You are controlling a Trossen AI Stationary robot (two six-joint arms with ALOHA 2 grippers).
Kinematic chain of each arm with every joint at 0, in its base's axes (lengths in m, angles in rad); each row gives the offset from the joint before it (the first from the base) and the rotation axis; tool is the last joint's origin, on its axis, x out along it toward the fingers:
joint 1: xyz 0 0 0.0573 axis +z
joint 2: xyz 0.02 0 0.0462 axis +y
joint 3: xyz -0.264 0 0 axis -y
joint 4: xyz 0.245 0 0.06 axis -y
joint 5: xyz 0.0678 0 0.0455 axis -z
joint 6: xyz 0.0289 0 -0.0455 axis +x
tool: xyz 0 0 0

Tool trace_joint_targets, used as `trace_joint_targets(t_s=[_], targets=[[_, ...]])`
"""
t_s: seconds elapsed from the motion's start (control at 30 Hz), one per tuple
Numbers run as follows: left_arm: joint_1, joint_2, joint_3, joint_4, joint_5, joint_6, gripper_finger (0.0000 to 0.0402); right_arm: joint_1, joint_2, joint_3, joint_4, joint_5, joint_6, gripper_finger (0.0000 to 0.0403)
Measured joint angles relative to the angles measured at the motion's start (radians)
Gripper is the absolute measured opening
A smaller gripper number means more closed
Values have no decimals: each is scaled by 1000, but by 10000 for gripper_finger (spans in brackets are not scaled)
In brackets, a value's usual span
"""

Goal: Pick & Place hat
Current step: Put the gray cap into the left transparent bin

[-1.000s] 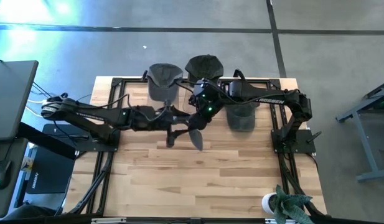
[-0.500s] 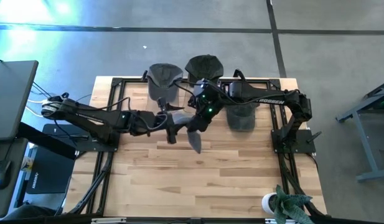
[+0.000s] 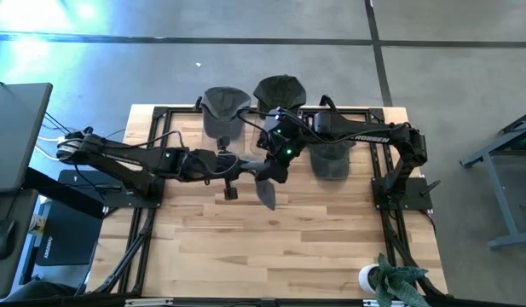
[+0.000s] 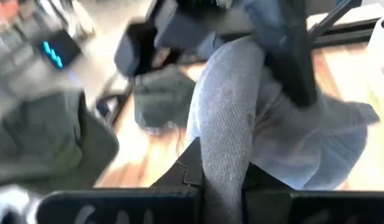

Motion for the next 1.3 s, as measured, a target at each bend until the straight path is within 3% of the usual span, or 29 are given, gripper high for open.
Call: trace_joint_targets(t_s=[0.13, 0.23, 0.37, 0.47, 0.53, 0.6, 0.7, 0.9, 1.2, 1.3], targets=[[24, 0, 102, -264, 15, -176, 15, -34, -3, 0, -6, 22, -24, 93], [61, 0, 180, -449, 51, -362, 4, -58, -15, 1, -12, 127, -52, 136], [130, 0, 258, -614, 68, -557, 4, -43, -47, 1, -48, 432, -105, 176], [176, 0, 310, -684, 80, -604, 3, 13, -72, 1, -50, 683, -144, 190], [197, 0, 340, -725, 84, -603, 3, 55, -95, 1, -51, 795, -167, 193], [213, 0, 362, -736, 115, -588, 2, 83, -115, 1, -43, 845, -157, 195], [226, 0, 384, -737, 138, -588, 1, 105, -126, -1, -26, 816, -122, 203], [229, 0, 393, -737, 97, -587, 1, 191, -123, -201, 284, 799, -158, 247], [229, 0, 393, -726, 109, -625, 0, 256, -122, -554, 873, 1127, -114, 263], [229, 0, 393, -718, 132, -653, 0, 240, -122, -621, 1009, 1171, -111, 261]])
